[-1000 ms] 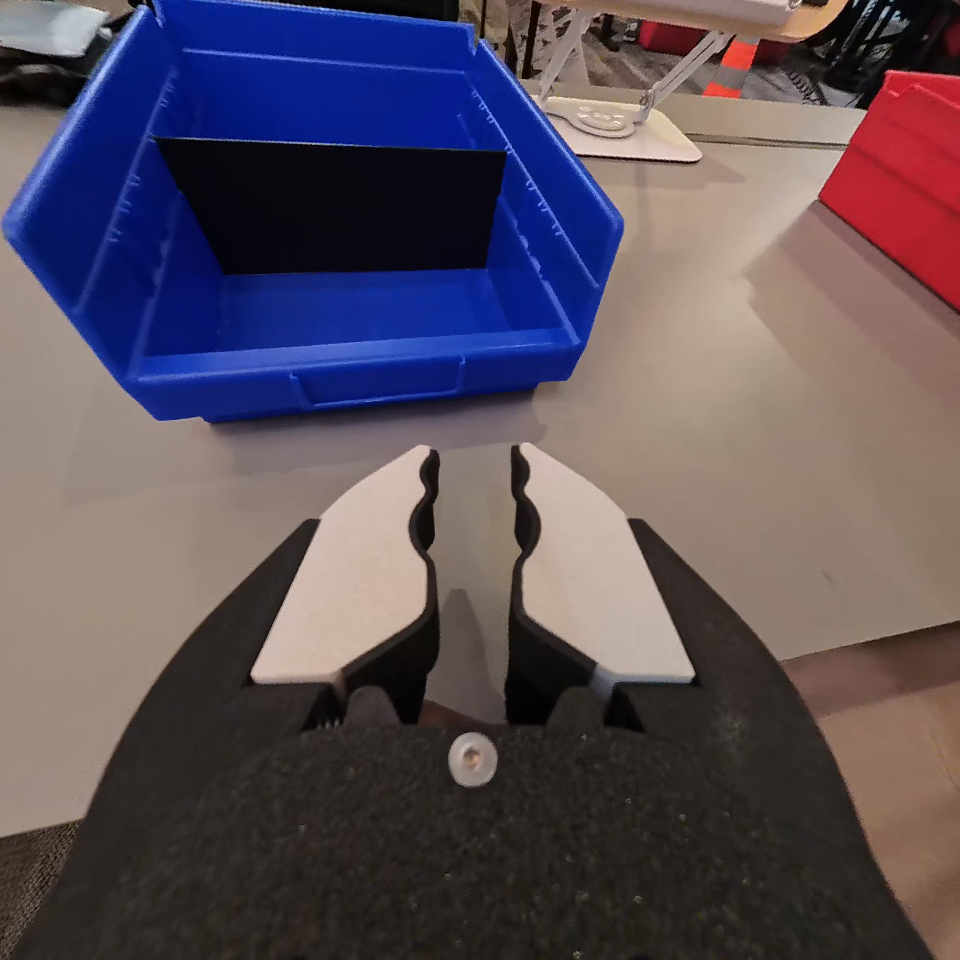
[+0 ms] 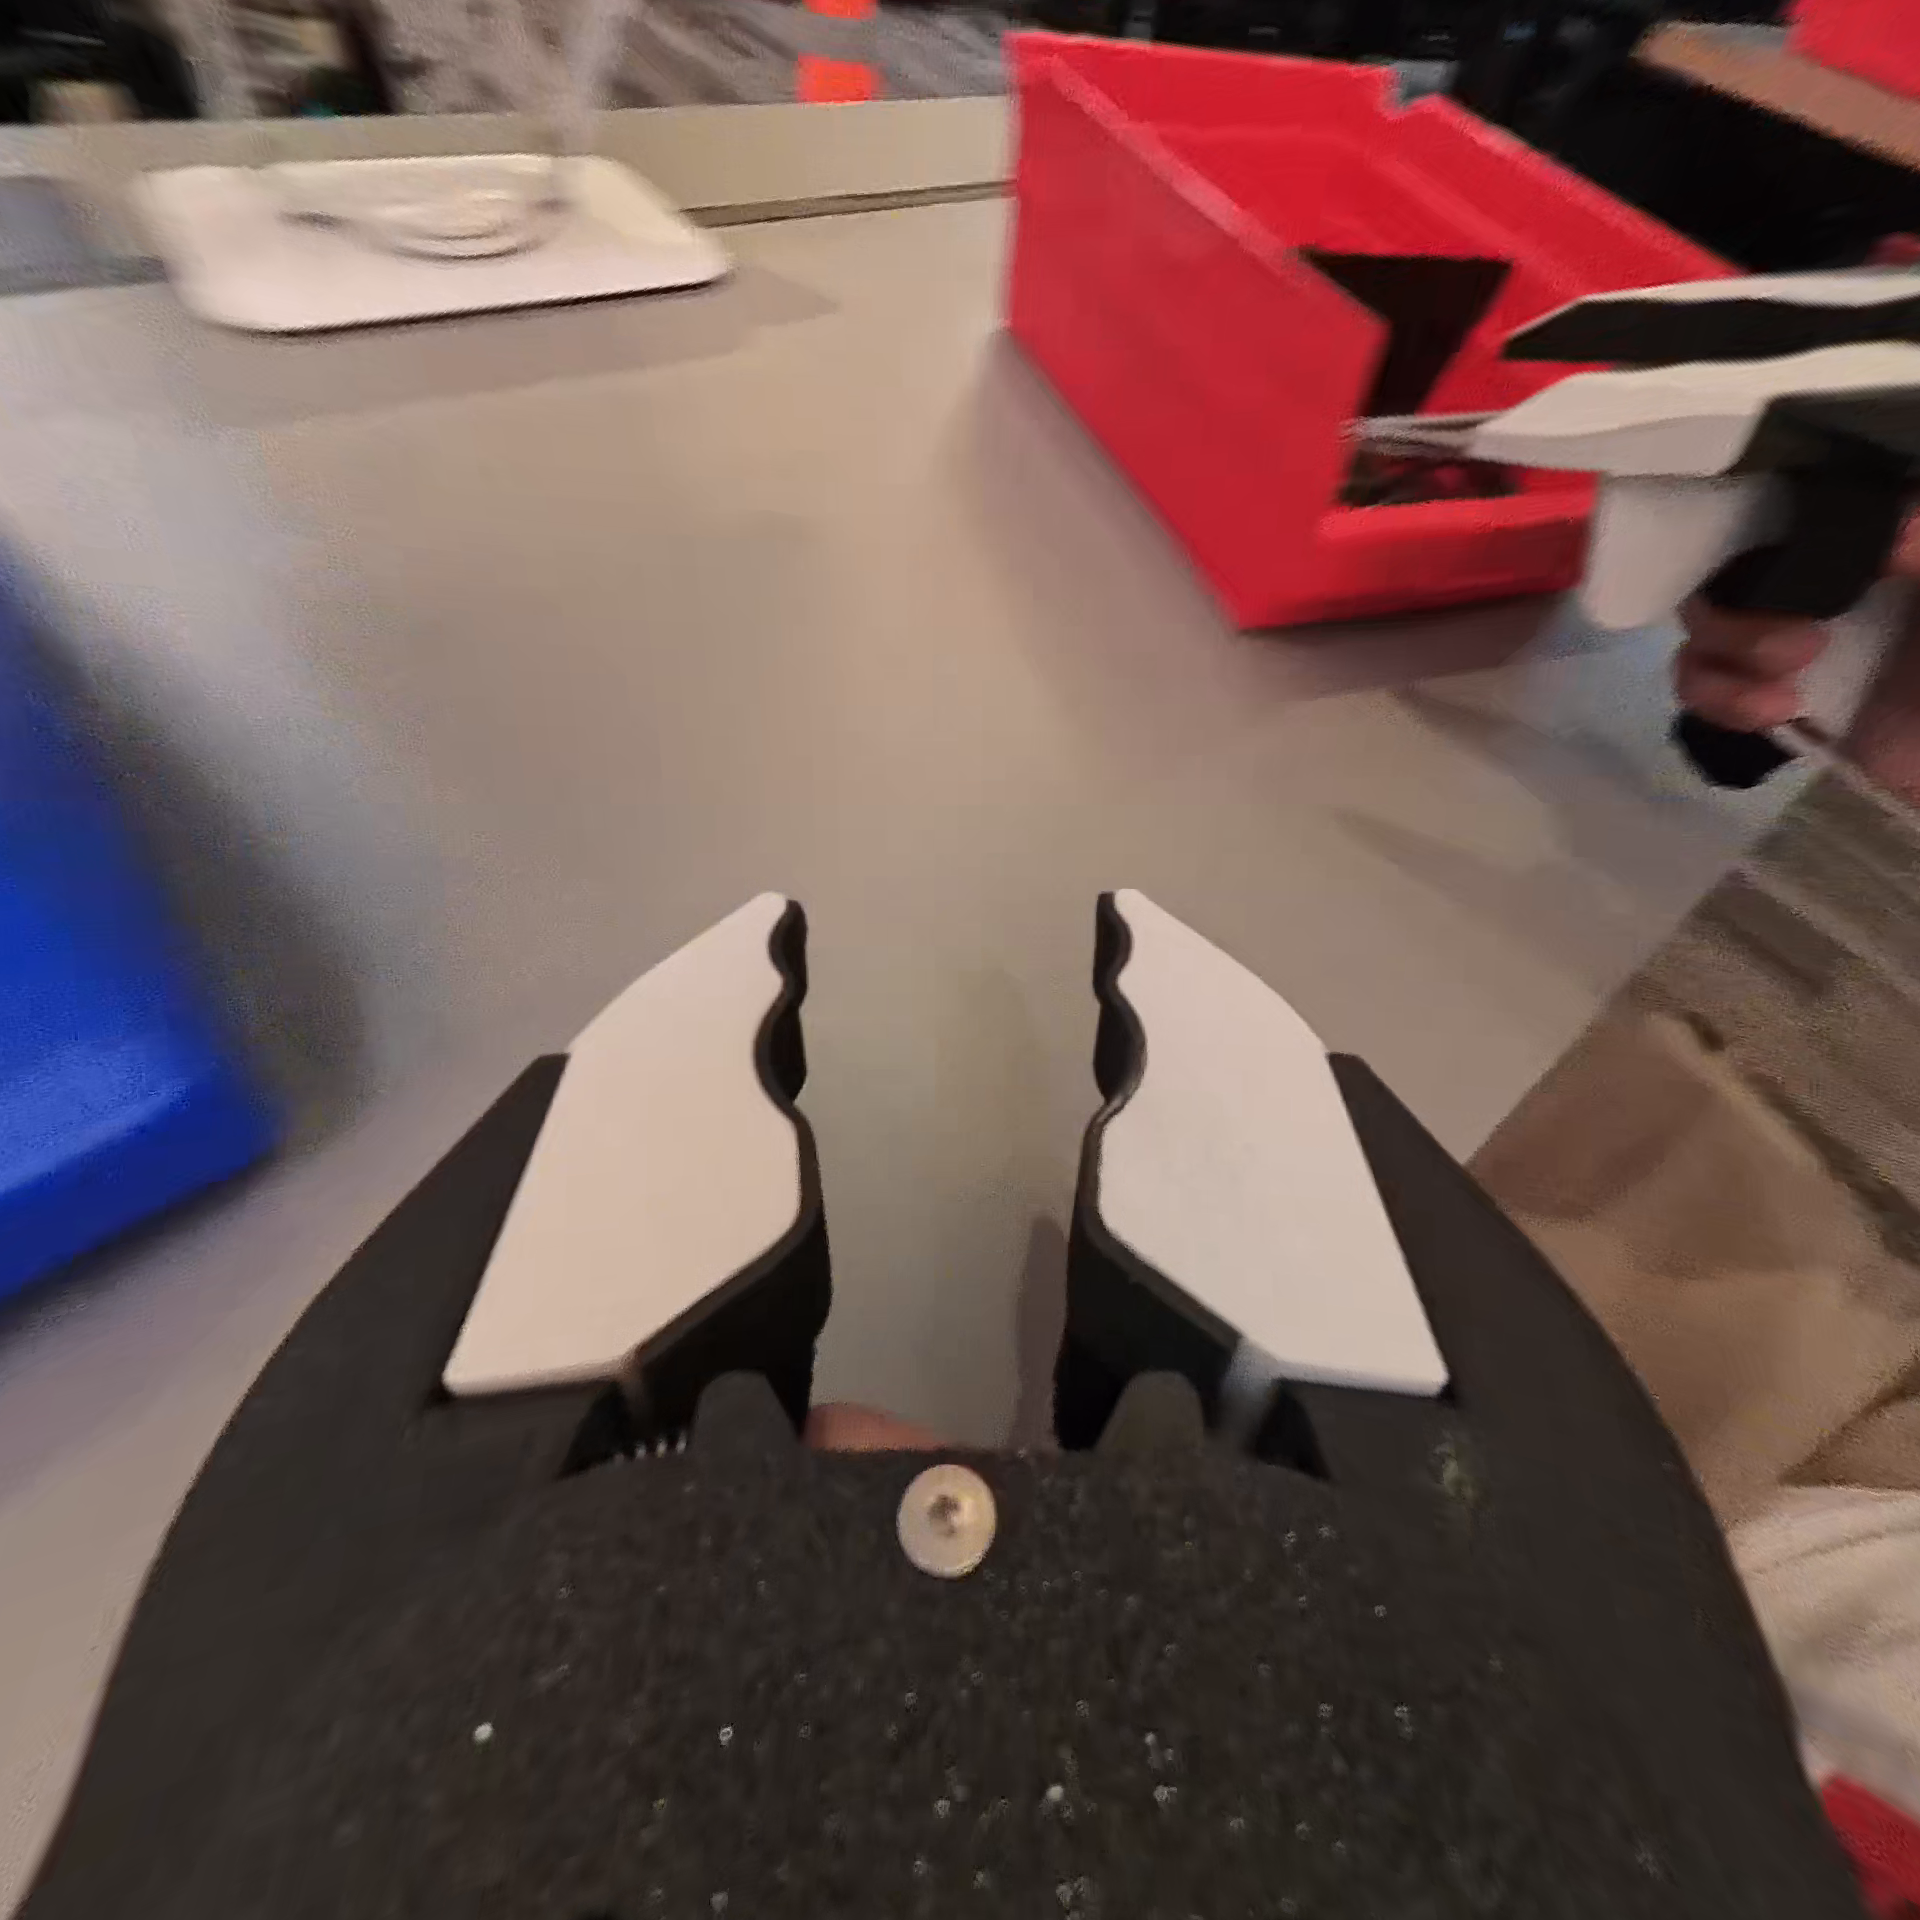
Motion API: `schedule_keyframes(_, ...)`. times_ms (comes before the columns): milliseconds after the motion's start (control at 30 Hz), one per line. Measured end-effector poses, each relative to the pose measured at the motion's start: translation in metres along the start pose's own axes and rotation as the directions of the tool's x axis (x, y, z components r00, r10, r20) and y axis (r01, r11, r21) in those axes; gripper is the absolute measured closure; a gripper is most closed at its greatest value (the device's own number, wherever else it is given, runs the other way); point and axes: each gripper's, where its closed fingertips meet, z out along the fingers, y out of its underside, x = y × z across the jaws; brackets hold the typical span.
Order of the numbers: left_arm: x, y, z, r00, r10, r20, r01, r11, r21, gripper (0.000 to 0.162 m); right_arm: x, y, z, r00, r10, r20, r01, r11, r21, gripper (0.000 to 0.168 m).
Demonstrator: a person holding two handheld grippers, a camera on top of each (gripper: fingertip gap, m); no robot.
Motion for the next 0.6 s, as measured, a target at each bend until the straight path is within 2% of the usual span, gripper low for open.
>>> schedule_keyframes(67, 0.038, -0.024, 0.043, 0.995, 0.041, -0.087, -0.042, 0.999, -0.004, 0.107, 0.039, -0.006, -0.023, 0.988, 0.01, -0.153, -0.003, 0.999, 0.044, 0.097)
schedule_keyframes(167, 0.071, -0.059, 0.11, 0.989, 0.121, -0.081, -0.122, 0.992, -0.007, 0.106, 0.104, -0.002, -0.065, 0.913, 0.068, -0.403, -0.023, 0.993, 0.116, 0.102)
schedule_keyframes(233, 0.082, -0.078, 0.154, 0.991, 0.111, -0.079, -0.113, 0.993, -0.015, 0.106, 0.126, 0.009, -0.072, 0.886, 0.114, -0.449, -0.073, 0.991, 0.109, 0.103)
schedule_keyframes(300, 0.087, -0.082, 0.191, 0.993, 0.092, -0.071, -0.097, 0.992, -0.074, 0.106, 0.129, 0.026, -0.06, 0.884, 0.203, -0.42, -0.189, 0.979, 0.075, 0.104)
schedule_keyframes(333, 0.084, -0.078, 0.205, 0.996, 0.082, -0.041, -0.087, 0.989, -0.116, 0.114, 0.128, 0.035, -0.052, 0.877, 0.242, -0.415, -0.24, 0.969, 0.056, 0.112)
schedule_keyframes(367, 0.083, -0.071, 0.214, 0.998, 0.064, -0.025, -0.067, 0.985, -0.158, 0.128, 0.127, 0.045, -0.046, 0.865, 0.265, -0.426, -0.279, 0.96, 0.031, 0.121)
schedule_keyframes(400, 0.082, -0.066, 0.217, 1.0, 0.022, -0.021, -0.025, 0.983, -0.181, 0.129, 0.128, 0.055, -0.041, 0.847, 0.274, -0.456, -0.306, 0.952, 0.004, 0.132)
schedule_keyframes(467, 0.073, -0.066, 0.213, 0.999, -0.025, 0.024, 0.029, 0.985, -0.169, 0.152, 0.131, 0.059, -0.041, 0.831, 0.238, -0.503, -0.287, 0.958, -0.021, 0.137)
schedule_keyframes(533, 0.069, -0.066, 0.205, 0.997, 0.044, 0.057, -0.034, 0.986, -0.163, 0.154, 0.132, 0.059, -0.046, 0.806, 0.268, -0.528, -0.337, 0.941, -0.037, 0.161)
schedule_keyframes(600, 0.068, -0.065, 0.19, 0.992, 0.109, 0.071, -0.098, 0.985, -0.142, 0.154, 0.127, 0.06, -0.046, 0.812, 0.24, -0.532, -0.321, 0.945, -0.064, 0.163)
